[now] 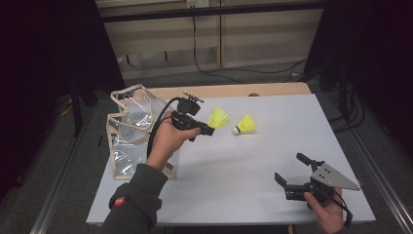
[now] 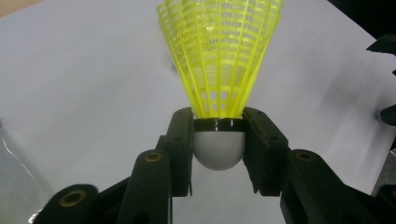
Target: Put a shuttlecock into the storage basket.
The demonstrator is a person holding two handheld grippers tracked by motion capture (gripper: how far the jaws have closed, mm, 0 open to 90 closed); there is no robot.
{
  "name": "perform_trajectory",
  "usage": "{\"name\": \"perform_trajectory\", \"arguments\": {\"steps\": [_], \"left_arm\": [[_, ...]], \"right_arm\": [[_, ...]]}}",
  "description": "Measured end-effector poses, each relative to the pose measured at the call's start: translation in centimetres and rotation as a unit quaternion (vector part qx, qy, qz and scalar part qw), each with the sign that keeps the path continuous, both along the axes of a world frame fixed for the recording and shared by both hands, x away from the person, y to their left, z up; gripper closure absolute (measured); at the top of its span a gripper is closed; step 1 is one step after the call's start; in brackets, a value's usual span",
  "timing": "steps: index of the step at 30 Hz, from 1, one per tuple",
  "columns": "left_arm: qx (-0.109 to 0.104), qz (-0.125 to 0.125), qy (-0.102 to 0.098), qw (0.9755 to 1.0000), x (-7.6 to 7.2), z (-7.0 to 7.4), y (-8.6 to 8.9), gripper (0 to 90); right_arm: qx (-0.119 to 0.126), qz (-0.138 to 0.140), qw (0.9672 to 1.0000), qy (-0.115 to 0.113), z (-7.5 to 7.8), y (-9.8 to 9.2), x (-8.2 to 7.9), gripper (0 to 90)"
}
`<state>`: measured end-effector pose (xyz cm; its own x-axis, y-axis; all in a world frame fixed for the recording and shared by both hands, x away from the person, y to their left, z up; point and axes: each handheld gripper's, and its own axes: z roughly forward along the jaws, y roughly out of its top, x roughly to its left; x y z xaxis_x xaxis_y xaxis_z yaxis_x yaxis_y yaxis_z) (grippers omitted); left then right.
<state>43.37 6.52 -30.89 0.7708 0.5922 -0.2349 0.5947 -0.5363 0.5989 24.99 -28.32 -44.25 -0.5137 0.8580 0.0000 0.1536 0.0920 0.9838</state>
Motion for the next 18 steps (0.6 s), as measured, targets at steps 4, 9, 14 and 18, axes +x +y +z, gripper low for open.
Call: {"name": "perform_trajectory", "arguments": {"steps": [4,9,14,18], "left_arm": [[-0.004,0.007,0.001,1.0,0.2,0.2,0.2,65.0],[-0.002,0.008,0.0,1.0,0.4,0.6,0.6,65.0],[-0.008,0.015,0.0,0.9999,0.4,0.8,0.8,65.1],[-0.005,0.014,-0.003,0.9999,0.5,1.1,1.1,65.1]], "right_arm": [[0.001,-0.001,1.0,0.0,0.0,-0.1,0.0,1.0],[0.001,-0.001,1.0,0.0,0.0,-0.2,0.0,1.0],[0.001,0.0,1.0,-0.001,0.0,-0.1,0.0,1.0],[0.001,-0.002,1.0,0.0,0.0,-0.2,0.0,1.0]]}}
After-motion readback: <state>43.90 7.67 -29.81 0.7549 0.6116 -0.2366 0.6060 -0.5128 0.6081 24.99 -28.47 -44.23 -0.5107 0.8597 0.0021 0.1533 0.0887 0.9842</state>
